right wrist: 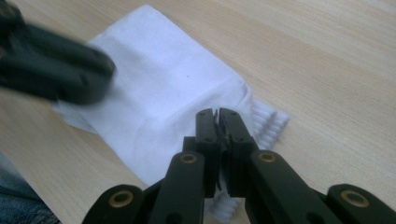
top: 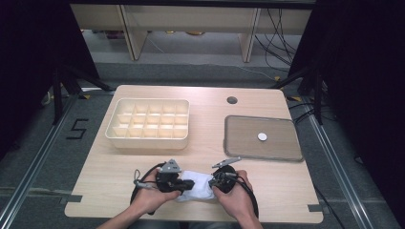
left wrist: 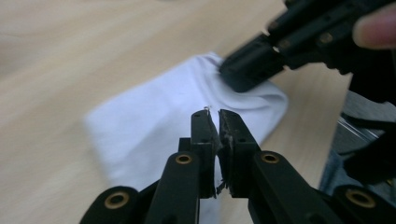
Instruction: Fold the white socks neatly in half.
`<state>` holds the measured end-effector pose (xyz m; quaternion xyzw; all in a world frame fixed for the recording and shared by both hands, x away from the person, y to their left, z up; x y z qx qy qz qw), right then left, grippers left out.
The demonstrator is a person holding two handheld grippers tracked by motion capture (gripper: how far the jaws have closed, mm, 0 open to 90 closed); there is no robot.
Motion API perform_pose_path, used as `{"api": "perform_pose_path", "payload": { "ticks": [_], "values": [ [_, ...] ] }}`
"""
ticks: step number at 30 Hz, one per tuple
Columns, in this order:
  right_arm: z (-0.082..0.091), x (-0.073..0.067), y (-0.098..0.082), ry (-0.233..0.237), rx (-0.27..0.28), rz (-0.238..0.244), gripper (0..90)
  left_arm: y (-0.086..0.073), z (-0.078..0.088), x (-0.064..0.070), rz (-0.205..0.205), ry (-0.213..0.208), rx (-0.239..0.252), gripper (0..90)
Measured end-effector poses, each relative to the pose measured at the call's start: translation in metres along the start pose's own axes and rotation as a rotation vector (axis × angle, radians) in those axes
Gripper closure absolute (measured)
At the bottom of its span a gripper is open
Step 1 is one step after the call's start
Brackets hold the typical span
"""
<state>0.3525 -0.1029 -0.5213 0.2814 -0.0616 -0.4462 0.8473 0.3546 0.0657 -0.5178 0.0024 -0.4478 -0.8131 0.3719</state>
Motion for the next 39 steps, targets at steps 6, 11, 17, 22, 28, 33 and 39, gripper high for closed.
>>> {"api": "perform_pose_path", "payload": {
  "ticks": [6,11,17,22,28,33,39],
  "values": [
    [0.0,0.002,0.0,-0.014,-0.007,0.012,86.9,-0.005,-0.001,-0.017,0.046,0.038,0.009,89.3],
    [0.0,0.0,0.0,0.0,-0.005,0.008,87.0,-0.015,-0.008,-0.023,0.05,0.057,-0.034,89.5],
    [0.0,0.0,0.0,0.002,-0.004,0.004,87.1,-0.018,-0.009,-0.025,0.042,0.06,-0.047,89.4],
    [0.004,-0.002,0.003,-0.009,-0.013,0.007,85.5,-0.012,0.001,-0.02,0.045,0.054,0.001,81.4],
    [0.021,-0.017,0.017,-0.001,0.079,0.025,90.0,-0.012,0.022,-0.024,0.091,0.058,0.052,62.1],
    [0.005,-0.031,0.013,0.05,0.018,0.055,90.0,-0.023,0.019,-0.033,0.179,0.048,0.033,53.0],
    [0.013,-0.04,0.021,0.063,0.008,0.07,90.0,-0.022,0.011,-0.036,0.231,0.024,0.018,51.0]
  ]
}}
Point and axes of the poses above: each handheld gripper's, and its own axes: z roughly backward along the jaws, y roughly out of its top, x roughly to its right, the point moved 5 cm from there along -z, roughly forward along the jaws, and after that the axes turned 4 degrees about z, right-handed, at the moved point
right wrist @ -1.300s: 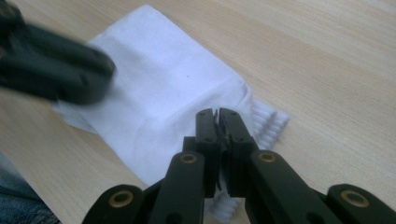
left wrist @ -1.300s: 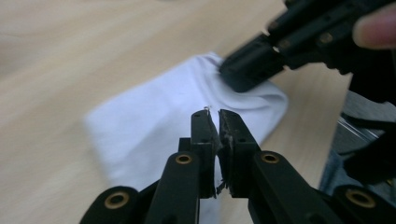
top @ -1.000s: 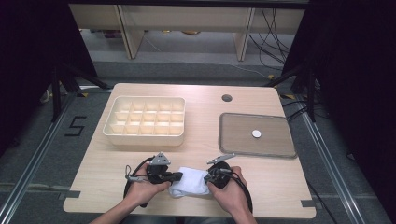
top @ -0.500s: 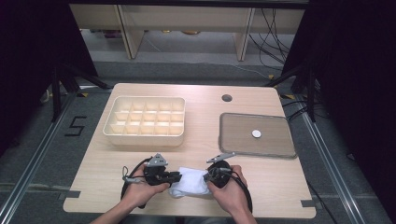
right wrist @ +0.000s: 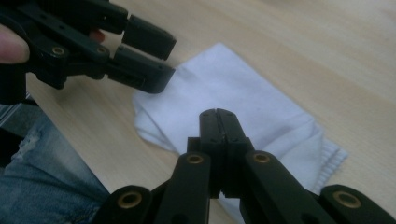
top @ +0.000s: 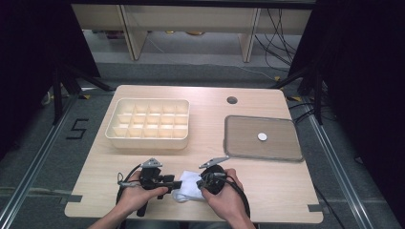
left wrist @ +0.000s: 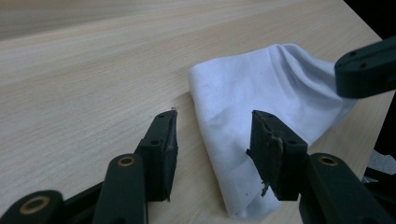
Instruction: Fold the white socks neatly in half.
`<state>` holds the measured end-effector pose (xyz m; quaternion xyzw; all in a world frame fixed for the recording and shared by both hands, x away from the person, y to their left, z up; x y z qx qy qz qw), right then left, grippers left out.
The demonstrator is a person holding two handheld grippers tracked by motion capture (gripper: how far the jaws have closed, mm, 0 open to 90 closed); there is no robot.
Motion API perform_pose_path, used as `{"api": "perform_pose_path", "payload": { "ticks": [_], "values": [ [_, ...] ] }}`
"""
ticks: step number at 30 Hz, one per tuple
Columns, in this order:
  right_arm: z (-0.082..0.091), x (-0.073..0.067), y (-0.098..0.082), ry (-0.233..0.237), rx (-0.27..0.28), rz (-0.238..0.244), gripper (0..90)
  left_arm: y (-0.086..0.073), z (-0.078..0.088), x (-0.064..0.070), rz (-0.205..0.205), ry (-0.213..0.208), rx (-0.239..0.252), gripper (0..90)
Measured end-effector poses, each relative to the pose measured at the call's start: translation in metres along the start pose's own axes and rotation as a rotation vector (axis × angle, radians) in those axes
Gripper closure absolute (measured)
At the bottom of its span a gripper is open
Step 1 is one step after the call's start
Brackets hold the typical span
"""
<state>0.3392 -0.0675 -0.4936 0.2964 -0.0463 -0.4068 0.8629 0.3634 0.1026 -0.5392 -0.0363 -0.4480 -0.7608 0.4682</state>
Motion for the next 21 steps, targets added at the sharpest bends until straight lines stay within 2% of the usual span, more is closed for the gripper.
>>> {"api": "perform_pose_path", "payload": {
  "ticks": [1,4,5,7,8,10,11,12,13,14,15,16,17,21],
  "values": [
    [-0.004,0.0,-0.001,0.003,-0.019,-0.001,90.0,0.001,-0.001,0.0,0.004,-0.003,-0.004,51.1],
    [-0.016,-0.001,-0.006,0.013,-0.075,-0.041,90.0,0.001,-0.005,-0.002,0.026,0.001,-0.022,53.0],
    [-0.02,0.001,-0.007,0.011,-0.066,-0.012,90.0,0.0,-0.006,-0.002,0.033,-0.009,-0.033,53.7],
    [-0.024,0.003,-0.01,-0.019,-0.099,-0.037,90.0,-0.001,-0.008,-0.002,0.042,-0.02,-0.057,54.7],
    [-0.027,0.005,-0.01,-0.024,-0.086,-0.023,90.0,-0.001,-0.009,-0.002,0.05,-0.009,-0.06,55.4],
    [-0.027,0.004,-0.013,-0.019,-0.113,-0.051,90.0,-0.001,-0.01,-0.002,0.062,-0.015,-0.067,57.0],
    [-0.027,0.005,-0.013,-0.027,-0.106,-0.039,90.0,-0.001,-0.011,-0.001,0.069,-0.02,-0.07,58.1],
    [-0.027,0.006,-0.013,-0.035,-0.103,-0.036,90.0,-0.001,-0.011,-0.001,0.075,-0.046,-0.079,59.1],
    [-0.028,0.007,-0.014,-0.035,-0.103,-0.031,90.0,-0.002,-0.012,0.0,0.087,-0.051,-0.08,60.6],
    [-0.028,0.007,-0.014,-0.035,-0.105,-0.039,90.0,-0.002,-0.013,0.0,0.09,-0.056,-0.084,64.8],
    [-0.029,0.008,-0.015,-0.036,-0.106,-0.038,90.0,-0.002,-0.014,0.0,0.089,-0.057,-0.084,64.8],
    [-0.03,0.007,-0.016,-0.03,-0.111,-0.064,90.0,-0.002,-0.015,0.0,0.09,-0.052,-0.084,70.0],
    [-0.03,0.007,-0.016,-0.03,-0.111,-0.064,90.0,-0.002,-0.015,0.0,0.094,-0.063,-0.096,70.0],
    [-0.031,0.01,-0.015,-0.023,-0.108,-0.053,90.0,0.0,-0.015,0.0,0.12,-0.065,-0.088,81.1]
  ]
}}
Point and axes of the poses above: each handheld gripper's, and its own axes: z roughly backward along the jaws, y roughly out of its top, x roughly to its right, the point moved 5 cm from there along -z, roughly forward along the jaws, and after that the axes turned 4 degrees about z, right-handed, at the moved point
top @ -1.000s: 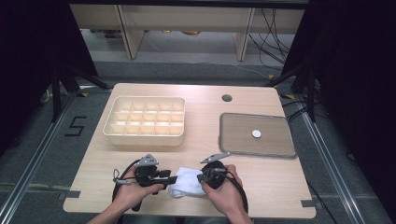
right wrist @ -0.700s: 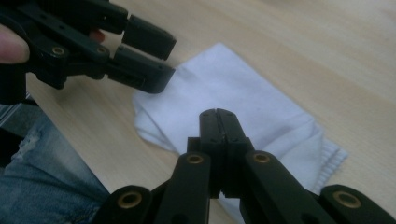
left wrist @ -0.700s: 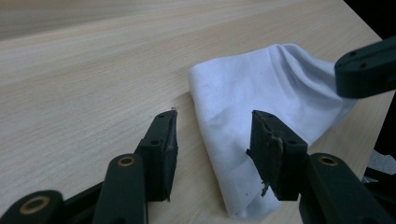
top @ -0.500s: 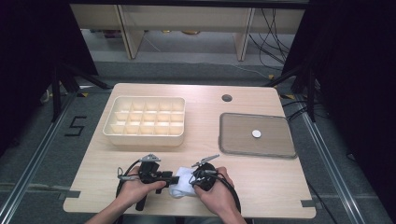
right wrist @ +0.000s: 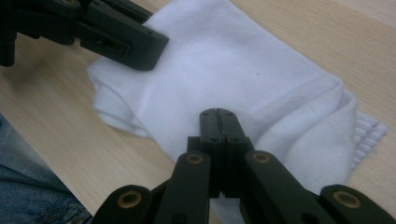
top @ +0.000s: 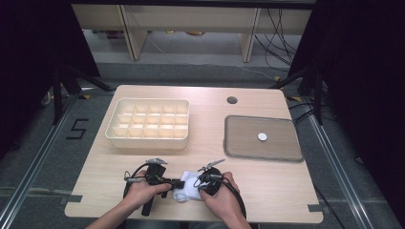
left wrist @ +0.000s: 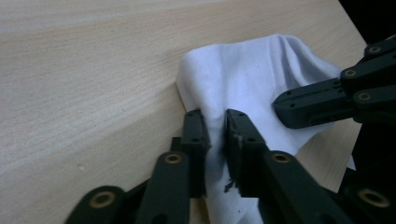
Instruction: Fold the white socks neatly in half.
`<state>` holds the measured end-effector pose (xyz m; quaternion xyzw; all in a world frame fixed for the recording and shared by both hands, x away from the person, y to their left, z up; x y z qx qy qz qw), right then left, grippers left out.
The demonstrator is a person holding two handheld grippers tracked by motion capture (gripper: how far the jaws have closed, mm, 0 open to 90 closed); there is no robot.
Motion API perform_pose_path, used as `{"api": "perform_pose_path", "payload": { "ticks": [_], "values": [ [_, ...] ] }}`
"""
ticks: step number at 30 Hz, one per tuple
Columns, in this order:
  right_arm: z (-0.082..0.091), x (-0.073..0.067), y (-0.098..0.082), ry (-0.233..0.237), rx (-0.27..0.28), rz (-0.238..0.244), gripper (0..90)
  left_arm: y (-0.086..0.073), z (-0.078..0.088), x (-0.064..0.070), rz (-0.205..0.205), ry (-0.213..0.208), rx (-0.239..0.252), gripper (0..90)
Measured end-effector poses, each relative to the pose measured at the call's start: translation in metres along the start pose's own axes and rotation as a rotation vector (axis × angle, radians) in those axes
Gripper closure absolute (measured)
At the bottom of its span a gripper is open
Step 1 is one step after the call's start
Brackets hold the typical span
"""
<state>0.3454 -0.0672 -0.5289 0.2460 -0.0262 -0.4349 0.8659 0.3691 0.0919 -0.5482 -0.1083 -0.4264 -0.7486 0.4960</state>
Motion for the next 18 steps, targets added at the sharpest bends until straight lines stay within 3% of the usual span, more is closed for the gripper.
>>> {"api": "perform_pose_path", "payload": {
  "ticks": [1,2,3,12,14,18],
  "values": [
    [0.001,-0.001,0.0,0.002,-0.013,-0.027,90.0,0.001,0.001,0.0,-0.005,-0.026,-0.002,81.9],
    [0.001,-0.001,0.0,0.008,-0.018,-0.039,90.0,0.002,0.003,0.003,-0.003,-0.017,0.017,82.3],
    [-0.001,0.003,0.0,0.007,-0.009,-0.015,90.0,0.003,0.004,0.004,-0.003,-0.027,0.017,82.5],
    [-0.001,0.003,-0.001,-0.009,-0.018,-0.024,90.0,0.01,0.014,0.024,-0.028,-0.092,0.043,82.5],
    [0.0,0.0,0.001,0.019,-0.005,-0.038,90.0,0.012,0.015,0.028,-0.037,-0.097,0.043,82.5],
    [-0.001,-0.001,0.001,0.026,-0.005,-0.035,90.0,0.015,0.015,0.033,-0.05,-0.106,0.041,82.6]
  ]
}}
Point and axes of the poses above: each handheld gripper's, and its own axes: z roughly backward along the jaws, y roughly out of its top, x roughly to its right, the point moved 5 cm from there along -z, roughly forward along the jaws, and after that the axes turned 4 degrees about z, right-handed, at the moved point
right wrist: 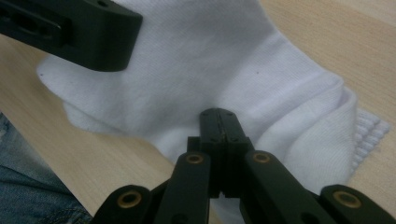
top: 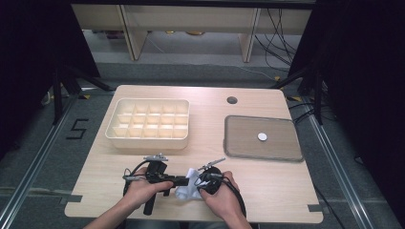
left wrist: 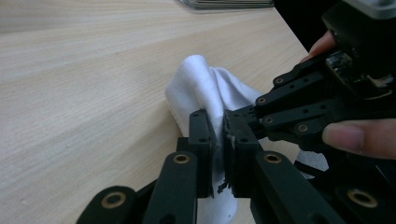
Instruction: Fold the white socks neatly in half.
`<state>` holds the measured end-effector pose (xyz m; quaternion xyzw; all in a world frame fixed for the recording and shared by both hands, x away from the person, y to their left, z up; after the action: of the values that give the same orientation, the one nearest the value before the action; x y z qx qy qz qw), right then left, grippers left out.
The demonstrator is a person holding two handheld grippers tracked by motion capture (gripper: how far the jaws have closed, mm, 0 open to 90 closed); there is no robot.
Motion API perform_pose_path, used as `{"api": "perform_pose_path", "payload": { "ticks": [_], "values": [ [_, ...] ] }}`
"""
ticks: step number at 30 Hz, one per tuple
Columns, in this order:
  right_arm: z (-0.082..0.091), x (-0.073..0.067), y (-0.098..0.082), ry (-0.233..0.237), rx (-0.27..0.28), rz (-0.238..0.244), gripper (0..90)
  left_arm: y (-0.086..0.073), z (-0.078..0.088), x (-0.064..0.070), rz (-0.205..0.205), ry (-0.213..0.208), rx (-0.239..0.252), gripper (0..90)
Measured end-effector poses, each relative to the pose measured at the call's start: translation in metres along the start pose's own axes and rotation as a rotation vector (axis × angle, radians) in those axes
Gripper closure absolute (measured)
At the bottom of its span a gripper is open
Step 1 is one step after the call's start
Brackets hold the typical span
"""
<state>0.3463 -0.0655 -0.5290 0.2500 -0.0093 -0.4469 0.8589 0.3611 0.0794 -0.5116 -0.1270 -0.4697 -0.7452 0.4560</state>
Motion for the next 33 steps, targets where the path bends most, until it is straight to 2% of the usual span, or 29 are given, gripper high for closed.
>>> {"api": "perform_pose_path", "payload": {
  "ticks": [2,4,6,7,9,12,15,17,20,26,29,33],
  "values": [
    [0.0,-0.001,0.0,-0.002,-0.005,-0.006,90.0,0.001,0.0,0.002,-0.005,0.004,0.003,82.7],
    [0.0,0.0,0.001,-0.007,0.006,0.011,90.0,0.002,0.0,0.003,-0.011,0.001,0.002,82.8],
    [0.0,-0.001,0.001,-0.005,0.004,0.013,90.0,0.002,0.0,0.004,-0.014,0.021,0.005,82.9],
    [-0.001,0.0,0.002,-0.009,0.013,0.024,90.0,0.003,0.0,0.005,-0.014,0.019,0.006,82.9],
    [-0.001,-0.002,0.002,-0.004,0.004,0.006,90.0,0.003,0.0,0.005,-0.014,0.02,0.008,83.0],
    [-0.002,-0.002,0.002,-0.004,0.006,0.005,90.0,0.003,0.001,0.005,-0.013,0.022,0.009,83.1],
    [-0.002,-0.002,0.003,-0.003,0.013,0.019,90.0,0.004,0.001,0.005,-0.018,0.012,0.01,83.1],
    [-0.003,-0.004,0.003,0.0,0.006,0.003,90.0,0.004,0.001,0.005,-0.022,0.002,0.005,83.2],
    [-0.003,-0.003,0.003,0.0,0.015,0.021,90.0,0.005,0.001,0.006,-0.023,0.004,0.006,83.3],
    [-0.003,-0.003,0.004,-0.004,0.014,0.026,90.0,0.005,0.001,0.007,-0.027,0.004,0.003,83.3],
    [-0.001,-0.005,0.003,0.002,0.009,0.007,89.0,0.005,0.002,0.006,-0.029,0.005,-0.002,83.3],
    [0.012,-0.005,0.006,0.009,0.06,0.008,88.2,0.006,0.004,0.004,-0.029,0.016,0.0,83.2]
  ]
}}
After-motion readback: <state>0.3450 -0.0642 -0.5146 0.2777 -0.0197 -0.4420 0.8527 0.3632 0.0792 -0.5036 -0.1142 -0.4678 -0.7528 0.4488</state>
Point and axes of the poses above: each handheld gripper's, and its own axes: z roughly backward along the jaws, y roughly out of its top, x roughly to its right, the point moved 5 cm from there along -z, roughly forward along the jaws, and after that the axes turned 4 degrees about z, right-handed, at the moved point
